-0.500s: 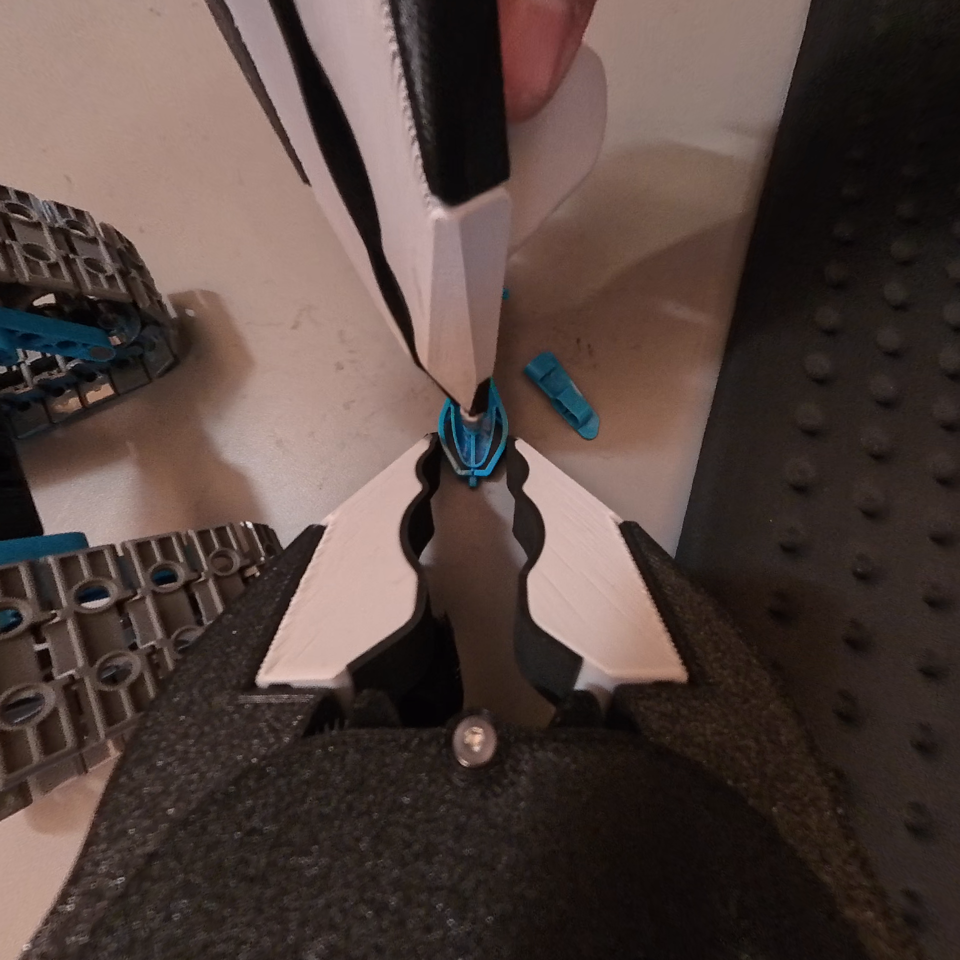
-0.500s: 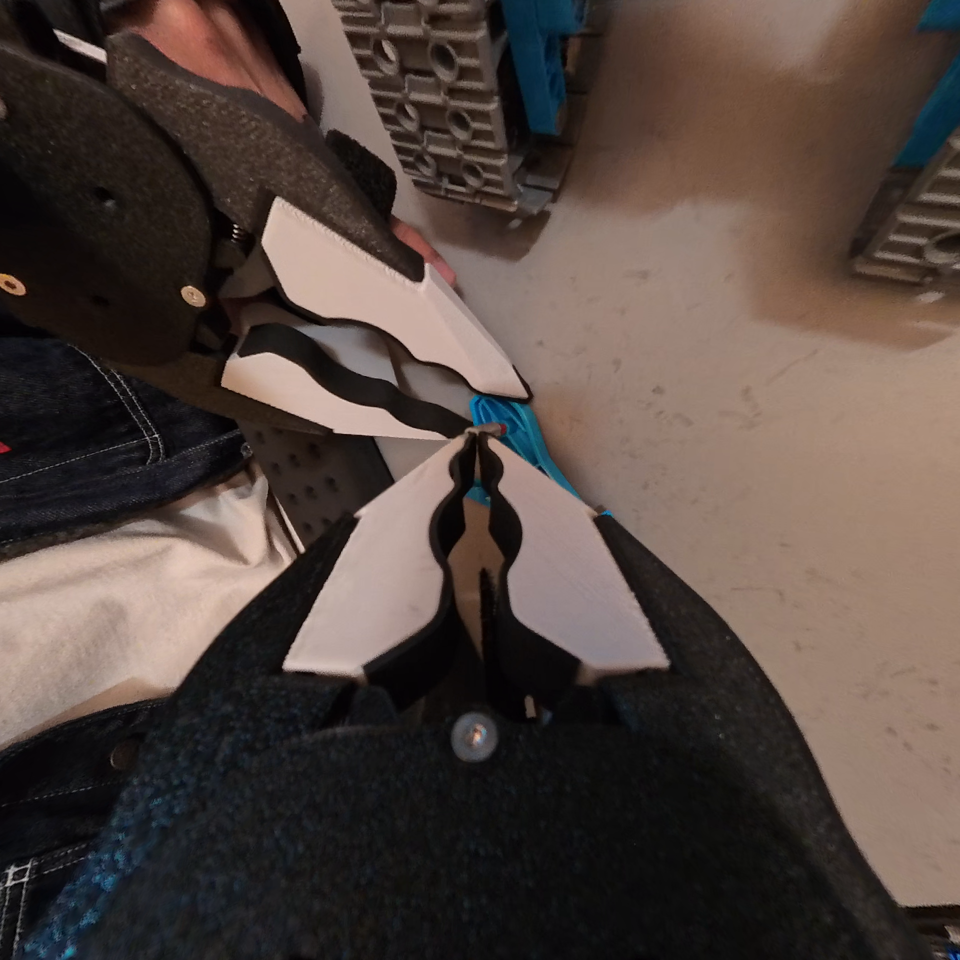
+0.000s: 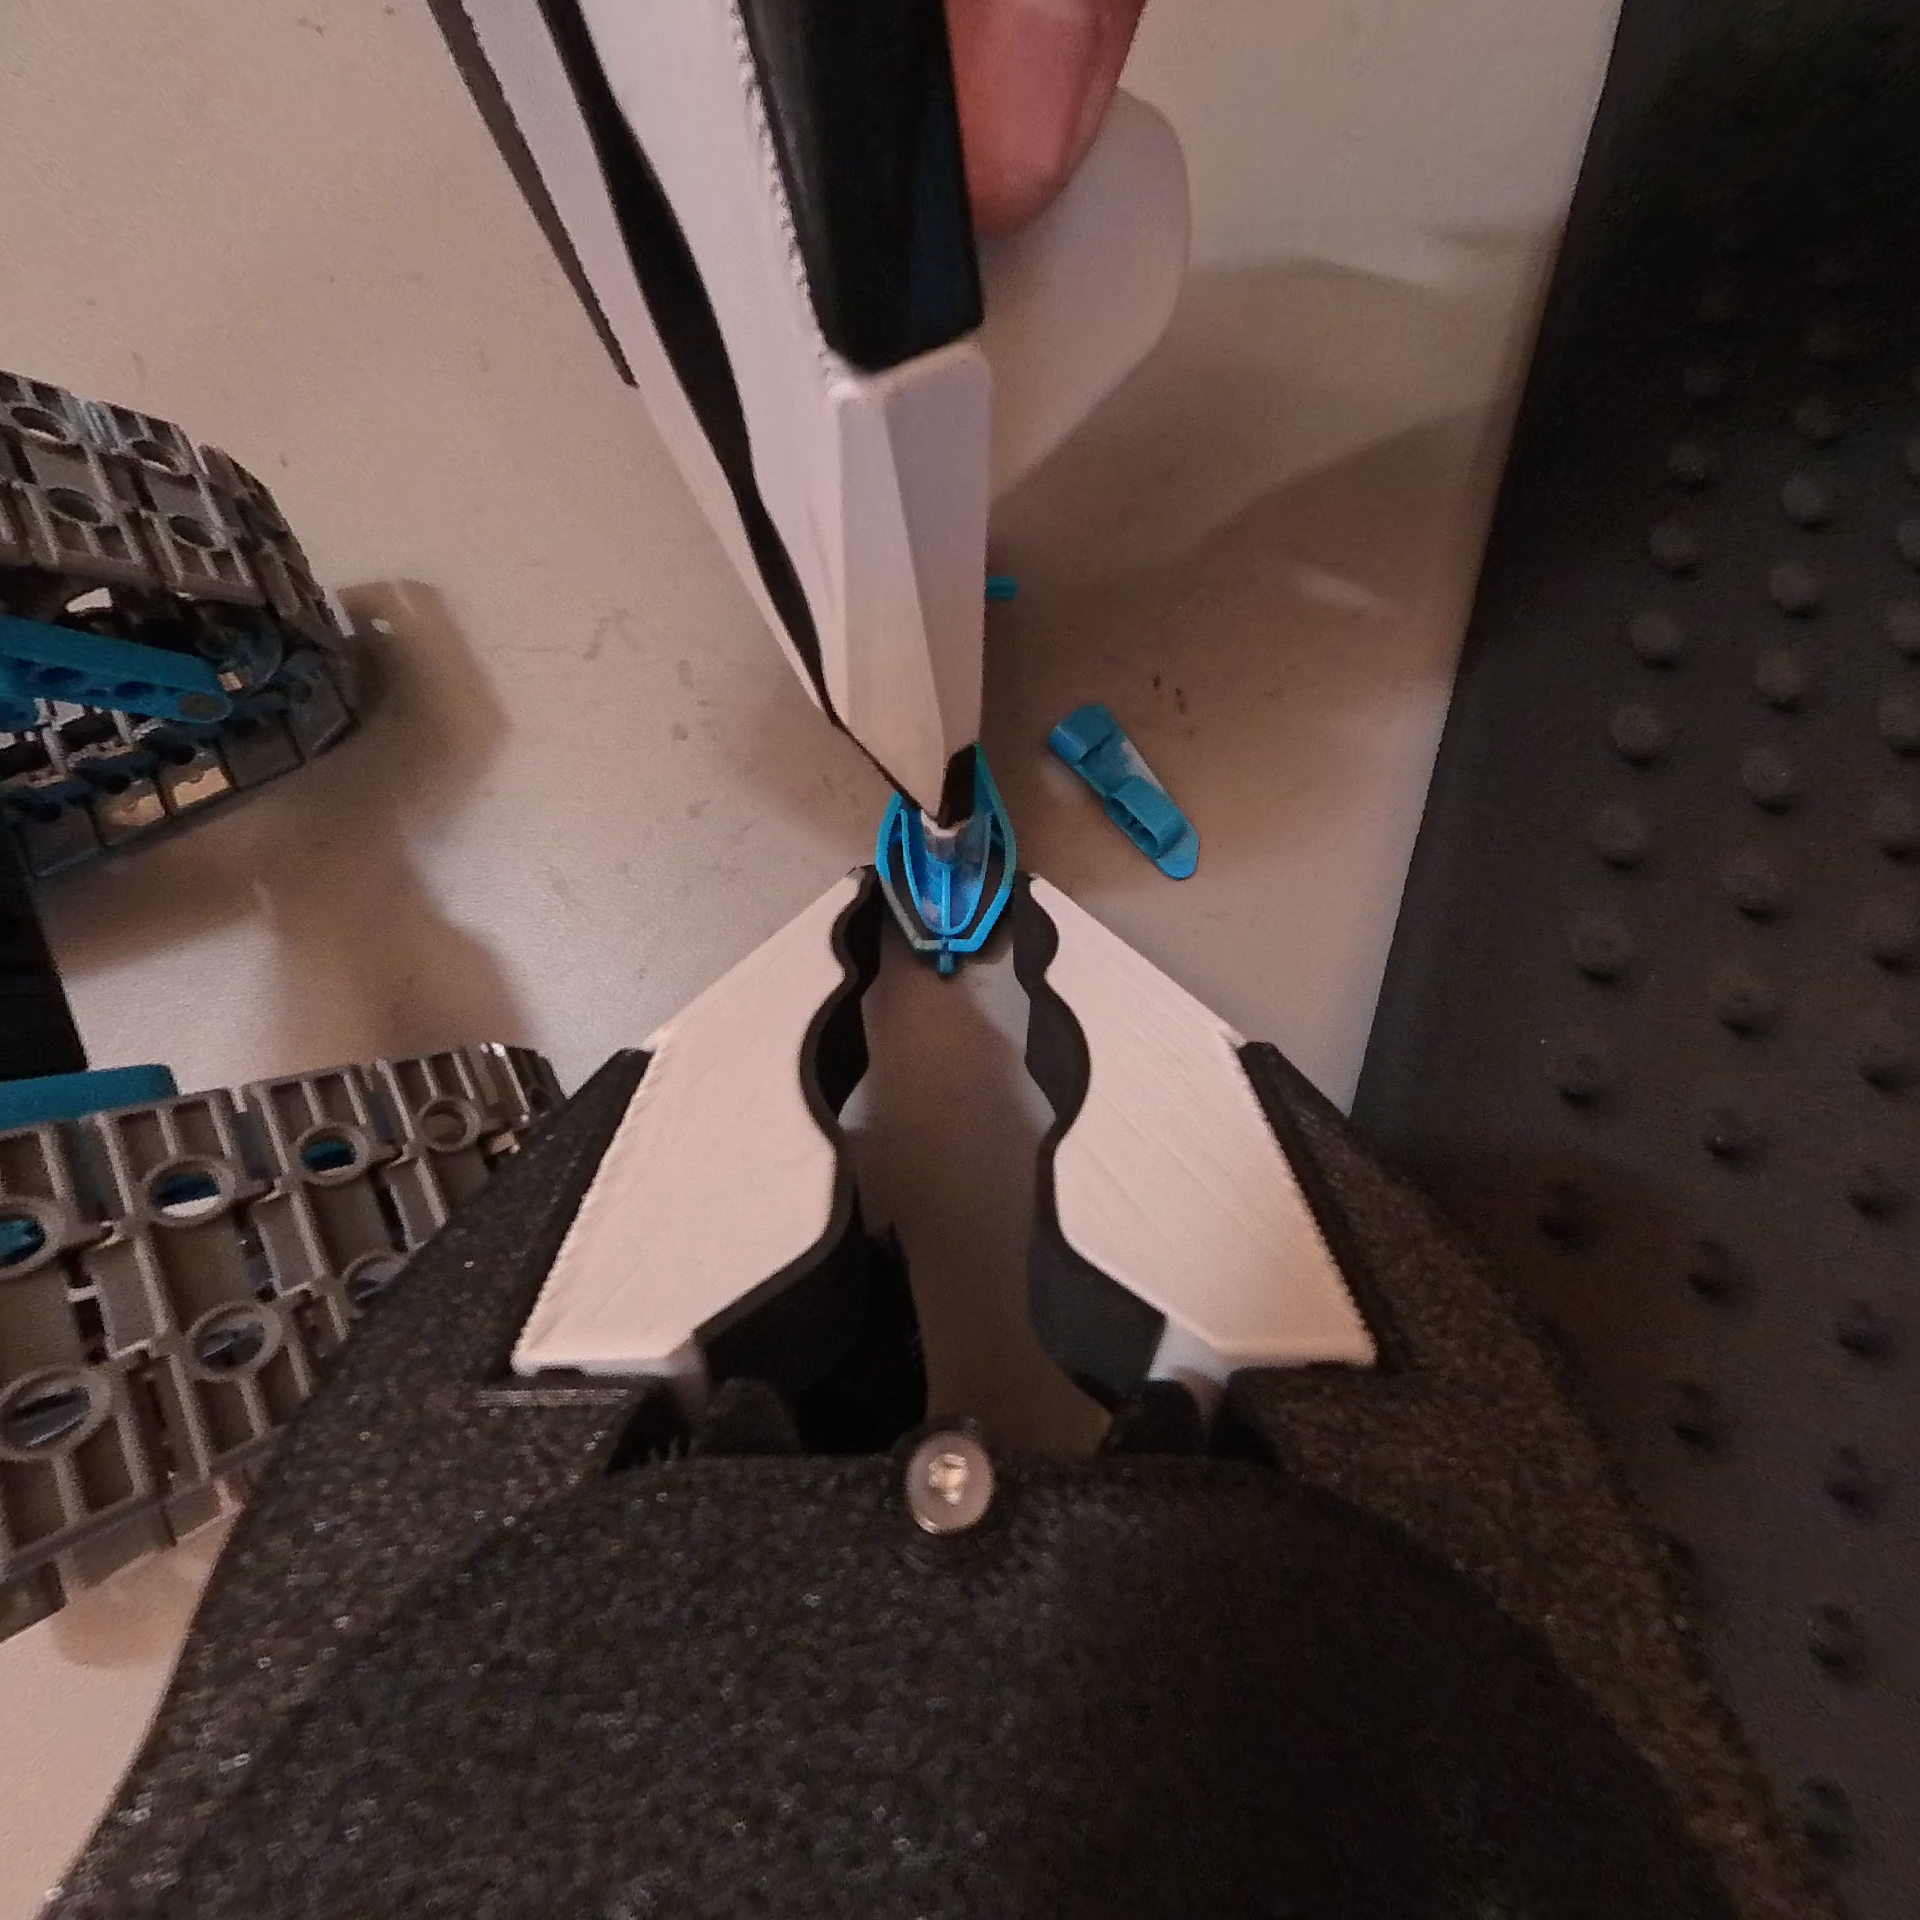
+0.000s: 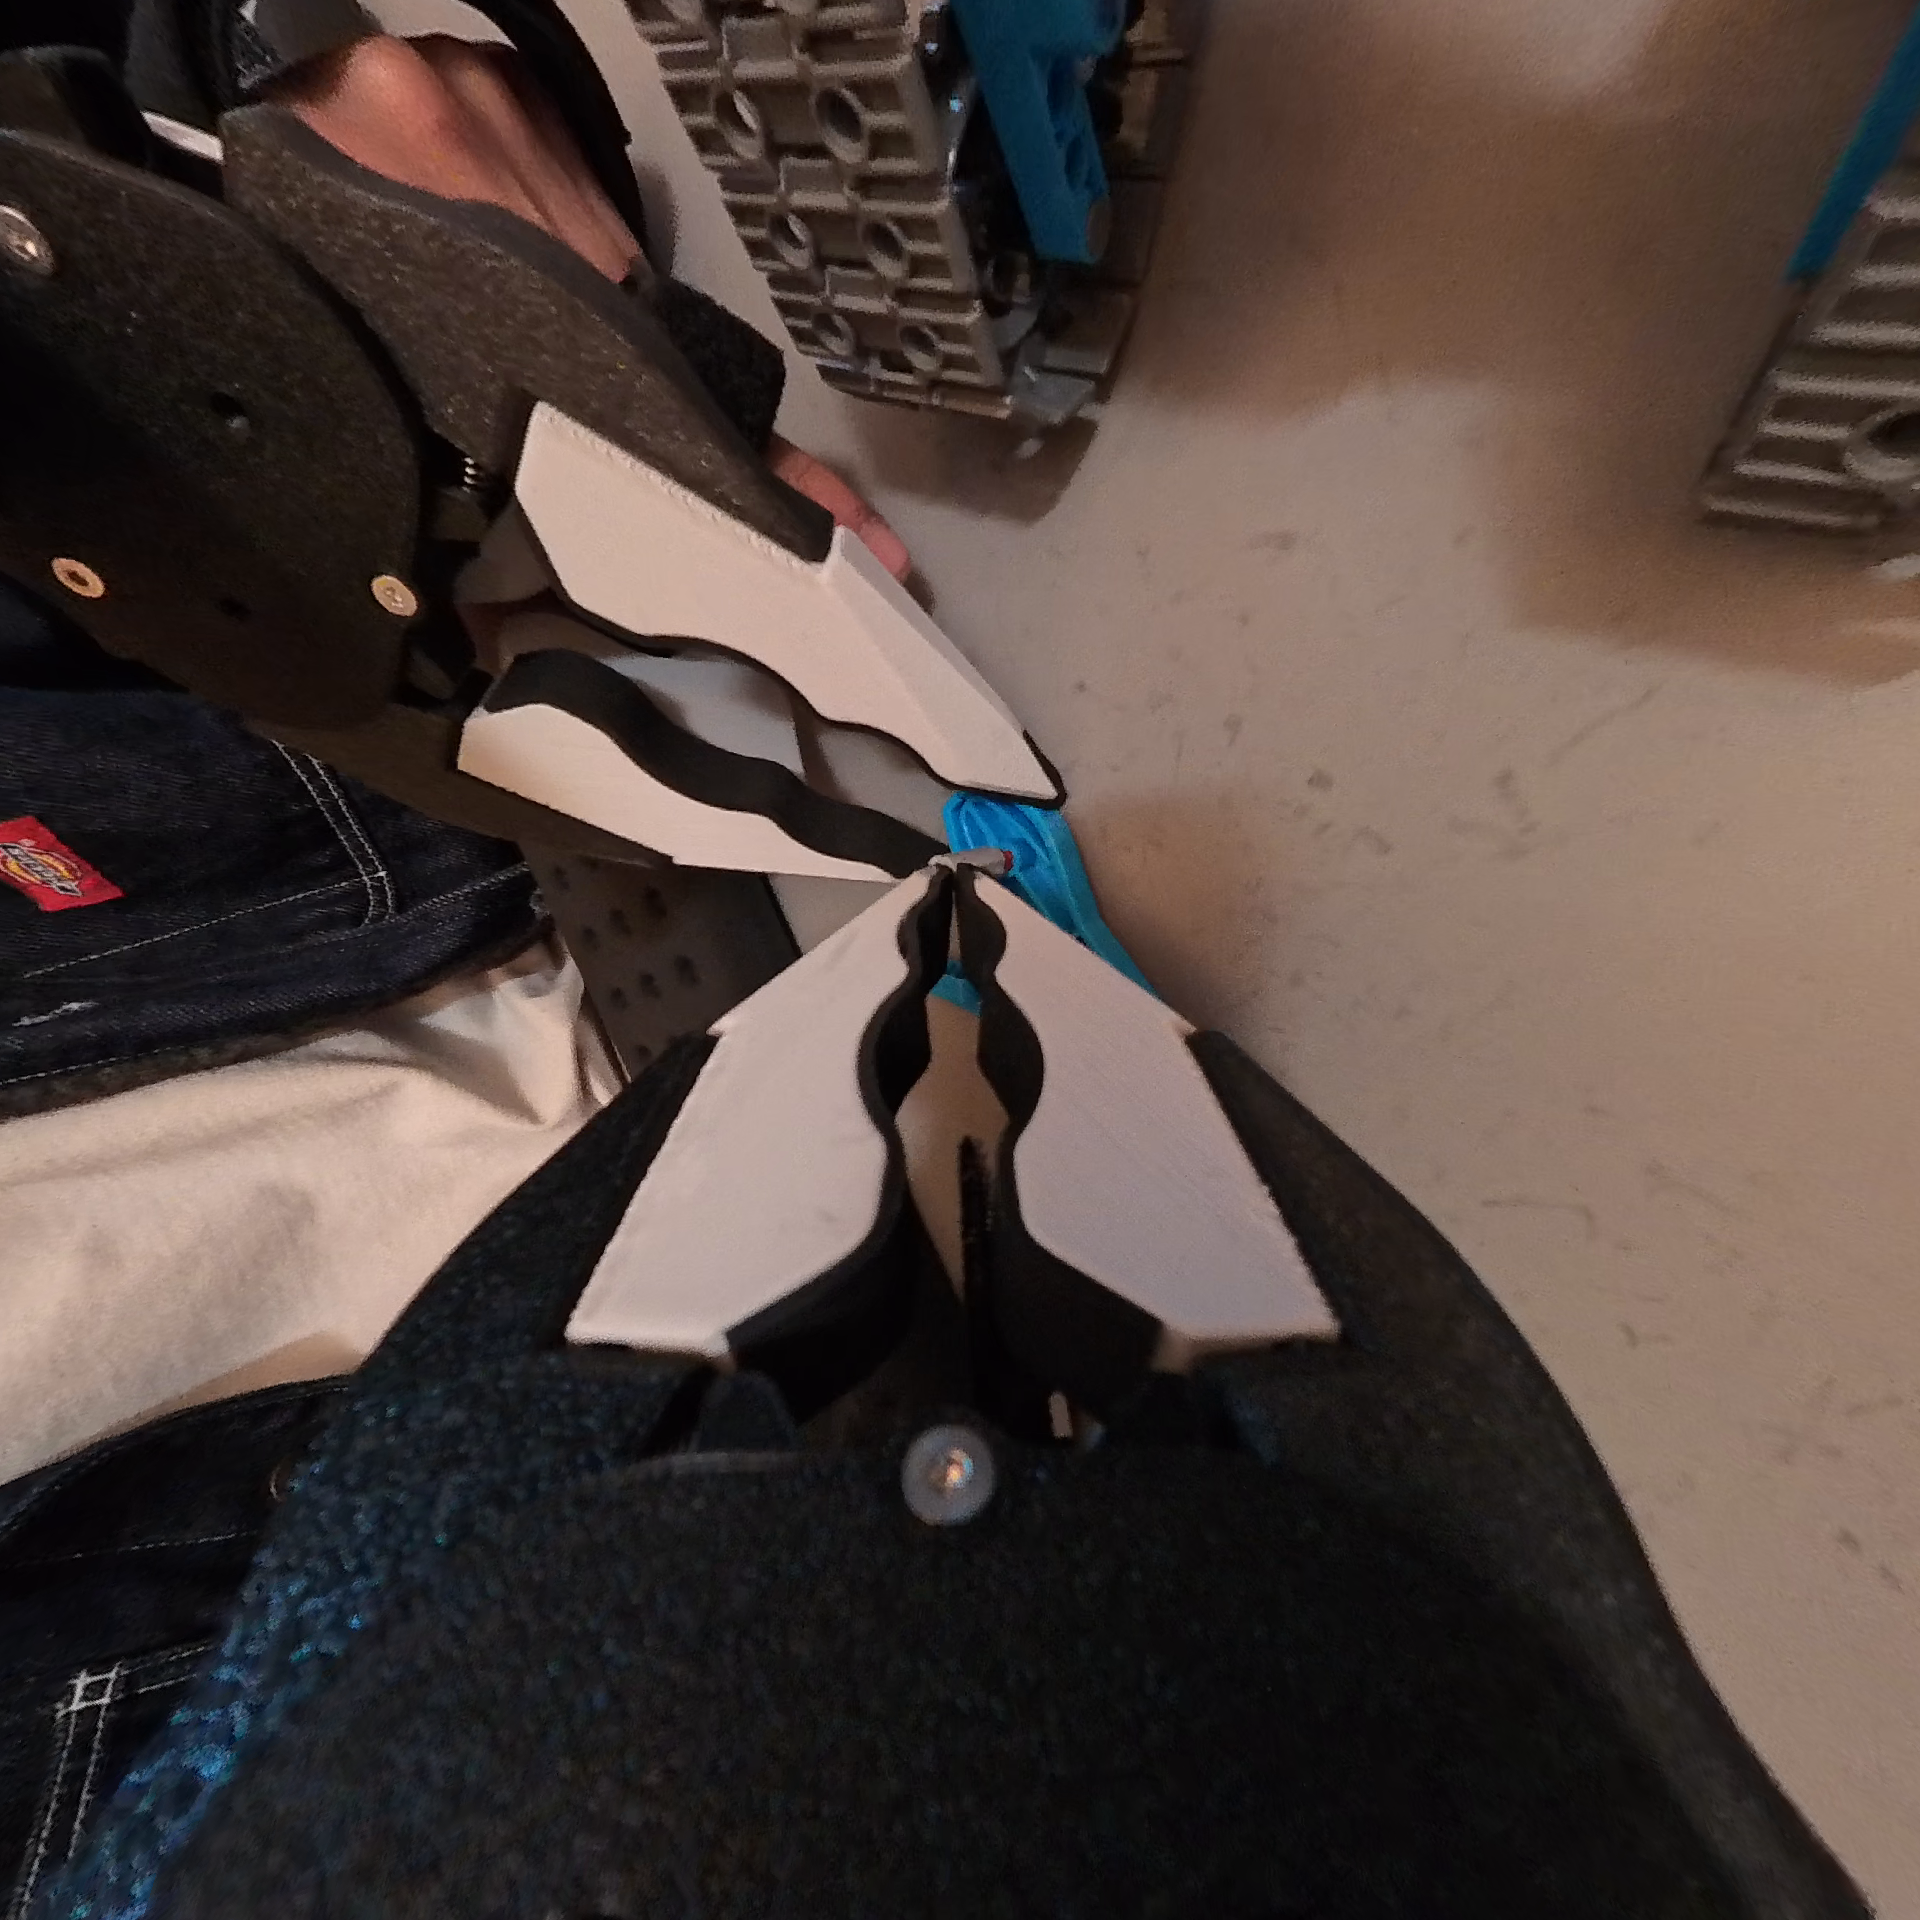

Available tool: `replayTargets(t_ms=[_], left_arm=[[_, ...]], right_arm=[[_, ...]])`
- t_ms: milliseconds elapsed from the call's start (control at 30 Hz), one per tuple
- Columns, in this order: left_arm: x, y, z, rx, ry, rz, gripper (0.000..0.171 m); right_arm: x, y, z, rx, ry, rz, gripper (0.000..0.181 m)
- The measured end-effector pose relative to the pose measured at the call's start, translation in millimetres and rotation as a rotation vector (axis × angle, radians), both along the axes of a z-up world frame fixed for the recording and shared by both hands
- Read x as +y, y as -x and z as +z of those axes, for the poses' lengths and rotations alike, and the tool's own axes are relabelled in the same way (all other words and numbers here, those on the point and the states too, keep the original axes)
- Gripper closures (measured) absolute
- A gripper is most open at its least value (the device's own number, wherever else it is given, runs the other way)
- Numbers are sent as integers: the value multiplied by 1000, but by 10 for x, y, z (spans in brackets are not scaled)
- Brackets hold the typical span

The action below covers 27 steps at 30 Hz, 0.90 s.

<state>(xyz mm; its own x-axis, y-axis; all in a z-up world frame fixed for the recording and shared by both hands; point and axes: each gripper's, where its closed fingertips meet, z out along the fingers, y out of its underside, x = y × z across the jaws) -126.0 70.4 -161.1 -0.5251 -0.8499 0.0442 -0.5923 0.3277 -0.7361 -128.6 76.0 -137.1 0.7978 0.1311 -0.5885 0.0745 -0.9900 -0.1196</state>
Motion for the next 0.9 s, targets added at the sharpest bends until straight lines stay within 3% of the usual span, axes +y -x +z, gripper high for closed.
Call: replayTargets(t_ms=[133,267,433,733,800,900], left_arm=[[2,0,1,4,8,1,147],[3,2,-1,6,12,3,147],[4,2,0,11,19,3,147],[-11,-2,9,16,33,10,147],[-41,-26,11,14,35,14,140],[-25,-60,4,17,32,34,147]], right_arm=[[17,4,4,5,-82,53,181],[69,-53,44,-68,-346,149,162],[42,-6,0,-146,-614,255,165],[67,19,-81,-184,-744,280,176],[63,20,-82,-166,-759,260,176],[53,15,-85,-197,-795,270,177]])
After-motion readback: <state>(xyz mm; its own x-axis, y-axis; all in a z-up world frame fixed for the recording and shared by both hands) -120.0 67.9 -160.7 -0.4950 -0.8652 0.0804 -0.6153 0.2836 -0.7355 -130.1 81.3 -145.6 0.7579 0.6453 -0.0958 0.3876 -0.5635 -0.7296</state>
